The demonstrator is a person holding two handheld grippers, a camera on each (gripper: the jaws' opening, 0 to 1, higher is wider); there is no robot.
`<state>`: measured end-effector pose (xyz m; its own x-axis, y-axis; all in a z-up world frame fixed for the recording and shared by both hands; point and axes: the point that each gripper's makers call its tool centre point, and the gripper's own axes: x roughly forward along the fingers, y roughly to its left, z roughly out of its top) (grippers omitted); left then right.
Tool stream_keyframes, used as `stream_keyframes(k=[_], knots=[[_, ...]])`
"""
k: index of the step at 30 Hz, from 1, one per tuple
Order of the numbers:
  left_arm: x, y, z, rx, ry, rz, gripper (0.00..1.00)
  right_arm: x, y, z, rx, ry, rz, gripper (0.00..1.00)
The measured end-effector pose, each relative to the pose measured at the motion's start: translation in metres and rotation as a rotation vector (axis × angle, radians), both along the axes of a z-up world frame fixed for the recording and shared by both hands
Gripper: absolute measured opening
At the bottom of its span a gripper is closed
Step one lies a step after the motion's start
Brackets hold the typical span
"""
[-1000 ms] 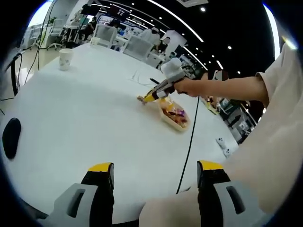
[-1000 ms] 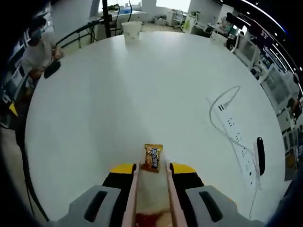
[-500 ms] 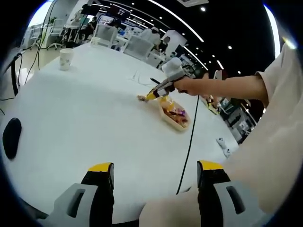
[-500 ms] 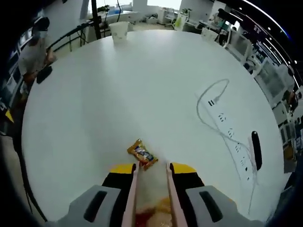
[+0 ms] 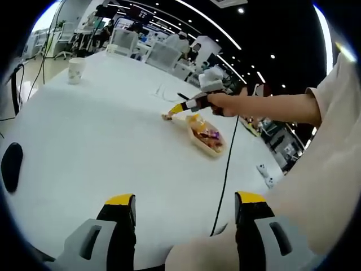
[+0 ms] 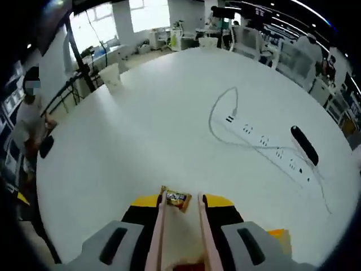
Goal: Place the target food into the container with the food tongs after gripping and lifting it, then release it inside without dropping or visibly crushing the food.
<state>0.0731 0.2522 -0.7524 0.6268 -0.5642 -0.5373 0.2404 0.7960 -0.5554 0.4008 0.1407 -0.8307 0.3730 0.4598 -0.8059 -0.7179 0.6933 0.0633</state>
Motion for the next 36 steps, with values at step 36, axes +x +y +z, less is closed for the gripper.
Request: stream_keyframes(k=[36], knots=[[0.000,0.012,0.001,0.010,0.005,0.022,0.69,-0.010,0.009,-0.015,-0.062,-0.057,-0.053,0.22]])
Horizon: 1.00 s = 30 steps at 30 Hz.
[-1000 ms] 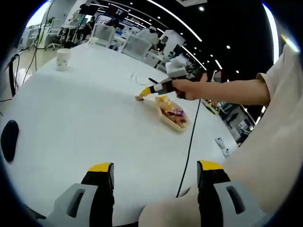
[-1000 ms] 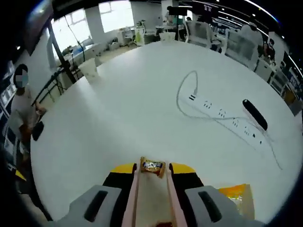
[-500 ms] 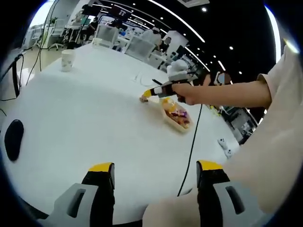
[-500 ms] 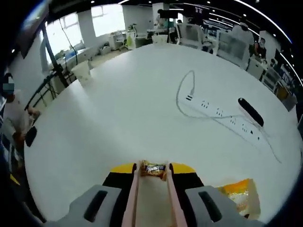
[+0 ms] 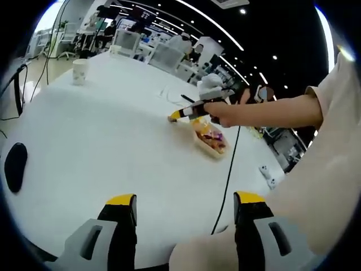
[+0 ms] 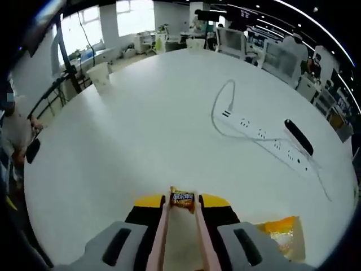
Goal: Place the target food into the container with the food tongs after gripping and lifting it, then release it inside without dropping or visibly crushing the food.
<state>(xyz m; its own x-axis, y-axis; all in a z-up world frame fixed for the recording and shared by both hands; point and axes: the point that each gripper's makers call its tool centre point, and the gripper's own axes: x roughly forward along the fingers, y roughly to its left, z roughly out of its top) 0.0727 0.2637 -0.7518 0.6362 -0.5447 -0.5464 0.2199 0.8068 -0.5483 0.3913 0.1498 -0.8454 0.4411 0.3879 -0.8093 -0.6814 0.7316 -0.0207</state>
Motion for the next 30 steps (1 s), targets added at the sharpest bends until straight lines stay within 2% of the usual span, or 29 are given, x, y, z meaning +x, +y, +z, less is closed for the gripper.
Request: stream_keyframes(k=[5,19,25,30], knots=[[0.000,0.000,-0.001,0.002,0.001,0.000,0.69,0.000,-0.001,0.002,0.012,-0.004,0.020,0.21],[0.000,-0.005,0.001,0.001,-0.003,-0.007,0.69,0.000,-0.006,0.019,0.067,-0.019,0.005,0.22],[-0.004,-0.008,0.001,0.001,-0.006,-0.013,0.69,-0.002,-0.002,0.031,0.097,-0.030,0.010,0.22],[-0.005,-0.009,0.002,0.000,-0.010,-0.008,0.69,-0.002,-0.001,0.044,0.114,-0.065,0.011,0.22]])
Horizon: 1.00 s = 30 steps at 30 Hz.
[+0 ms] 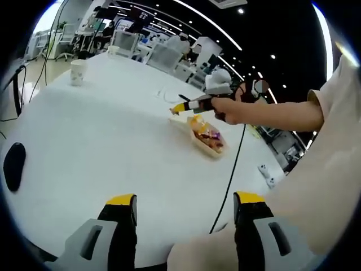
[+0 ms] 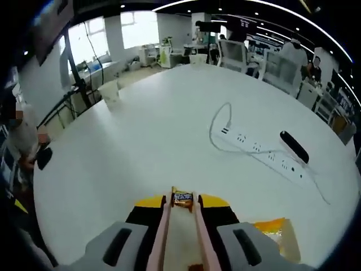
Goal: Place the target food into the container with the food tongs after gripping and lifting it, then release it inside without dropping or visibly crushing the food.
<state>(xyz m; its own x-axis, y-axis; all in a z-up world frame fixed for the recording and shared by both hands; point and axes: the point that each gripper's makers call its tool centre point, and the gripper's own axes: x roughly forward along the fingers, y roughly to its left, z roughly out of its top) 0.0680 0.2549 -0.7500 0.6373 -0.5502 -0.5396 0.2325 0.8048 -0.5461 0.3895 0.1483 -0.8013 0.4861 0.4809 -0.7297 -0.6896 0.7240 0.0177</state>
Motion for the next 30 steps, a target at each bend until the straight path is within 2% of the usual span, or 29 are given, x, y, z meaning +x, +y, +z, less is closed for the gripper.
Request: stream_keyframes(k=[14,30], knots=[[-0.002,-0.005,0.007,0.006,-0.029,-0.014,0.69,-0.007,0.001,0.042,0.091,-0.061,-0.021,0.22],[-0.006,-0.012,0.013,0.018,-0.057,-0.028,0.69,-0.018,-0.016,0.073,0.151,-0.107,-0.055,0.22]])
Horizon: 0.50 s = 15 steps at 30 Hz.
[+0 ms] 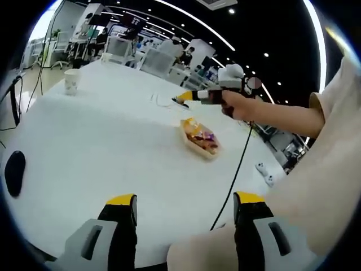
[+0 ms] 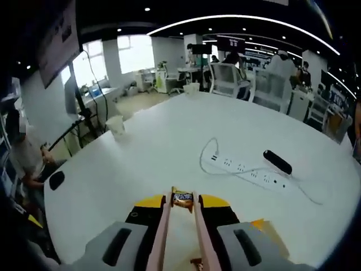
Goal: Place the target food into the container with the food tongs after gripping and lifting it, then release it inside without dropping or visibly crushing the food.
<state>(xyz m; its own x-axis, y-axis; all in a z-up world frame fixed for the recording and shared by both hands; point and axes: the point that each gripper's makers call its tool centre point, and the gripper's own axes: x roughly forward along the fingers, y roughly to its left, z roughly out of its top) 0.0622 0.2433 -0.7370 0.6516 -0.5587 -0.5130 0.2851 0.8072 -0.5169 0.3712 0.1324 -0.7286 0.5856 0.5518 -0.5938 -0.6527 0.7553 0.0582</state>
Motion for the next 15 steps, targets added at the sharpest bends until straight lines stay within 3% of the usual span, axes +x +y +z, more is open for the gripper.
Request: stream_keyframes(k=[15], knots=[[-0.001,-0.002,0.002,0.016,-0.017,-0.045,0.69,0.000,-0.025,0.039,0.081,-0.064,-0.078,0.22]])
